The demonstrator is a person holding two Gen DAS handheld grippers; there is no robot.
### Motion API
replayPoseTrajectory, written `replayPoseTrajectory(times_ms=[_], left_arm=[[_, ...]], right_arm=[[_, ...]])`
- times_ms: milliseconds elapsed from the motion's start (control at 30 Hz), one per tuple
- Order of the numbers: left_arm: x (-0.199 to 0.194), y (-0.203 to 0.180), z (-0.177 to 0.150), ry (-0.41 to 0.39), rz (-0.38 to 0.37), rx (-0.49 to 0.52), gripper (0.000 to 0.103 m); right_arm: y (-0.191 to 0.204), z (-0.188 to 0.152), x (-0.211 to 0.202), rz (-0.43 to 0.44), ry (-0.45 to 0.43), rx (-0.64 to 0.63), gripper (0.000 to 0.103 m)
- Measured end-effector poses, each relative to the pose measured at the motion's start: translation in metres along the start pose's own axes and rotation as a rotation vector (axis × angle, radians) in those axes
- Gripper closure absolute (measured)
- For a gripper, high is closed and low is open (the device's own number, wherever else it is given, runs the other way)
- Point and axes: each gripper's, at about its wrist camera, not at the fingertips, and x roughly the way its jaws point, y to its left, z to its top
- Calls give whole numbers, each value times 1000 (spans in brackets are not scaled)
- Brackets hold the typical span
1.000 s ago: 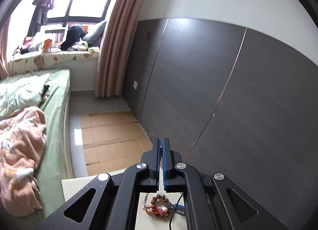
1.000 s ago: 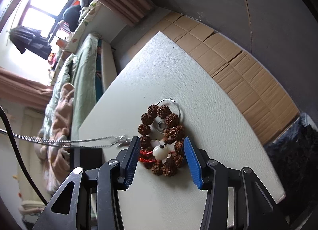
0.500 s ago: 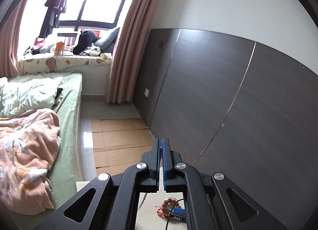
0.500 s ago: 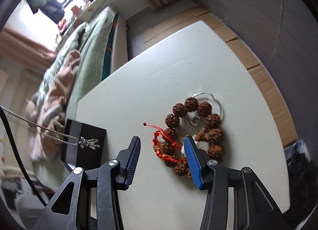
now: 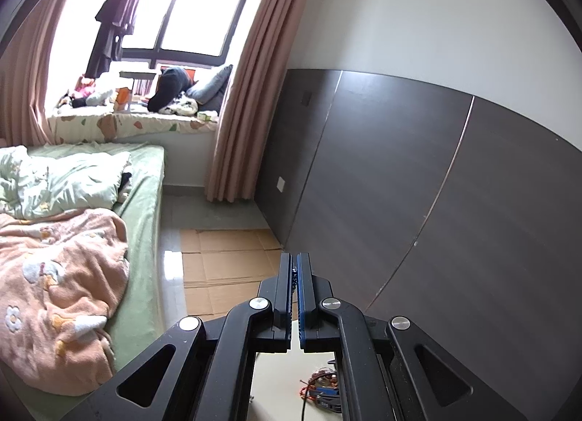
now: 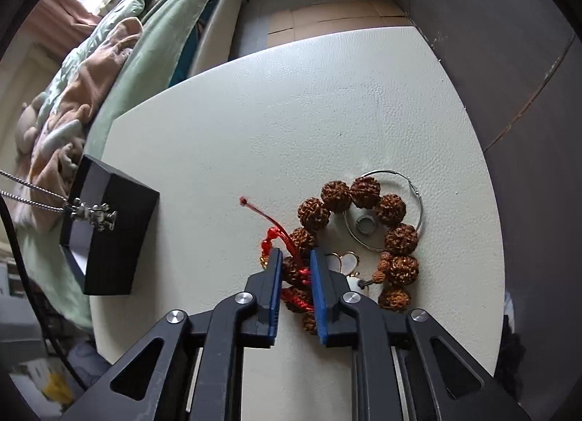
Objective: Organize jewelry
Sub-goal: 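Carry the silver chain toward the black box while the right tool grasps the red tassel, then lower the red tassel into the black box and open the right tool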
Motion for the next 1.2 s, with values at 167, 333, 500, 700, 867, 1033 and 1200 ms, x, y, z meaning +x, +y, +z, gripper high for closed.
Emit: replayPoseTrajectory(times_ms=[167, 333, 500, 700, 867, 1033, 1200], left_arm=[[-9, 5, 5, -16, 16, -3, 102], [-15, 8, 9, -28, 27, 4, 102], [-19, 12, 13, -36, 29, 7, 102], [-13, 20, 10, -24, 30, 1, 103], [-3, 32, 5, -9, 30, -19, 103], [10, 41, -5, 22, 38, -26, 103], [32, 63, -38, 109, 66, -75, 103]], right_arm=[[-1, -1, -17, 1, -30, 2, 96], [1, -2, -38, 46, -78, 17, 96], [21, -5, -67, 82, -148, -7, 96], [53, -6, -92, 133, -213, -36, 96], [82, -10, -107, 176, -250, -71, 96], [103, -18, -115, 221, -270, -94, 96], [119, -21, -111, 279, -262, -95, 96]])
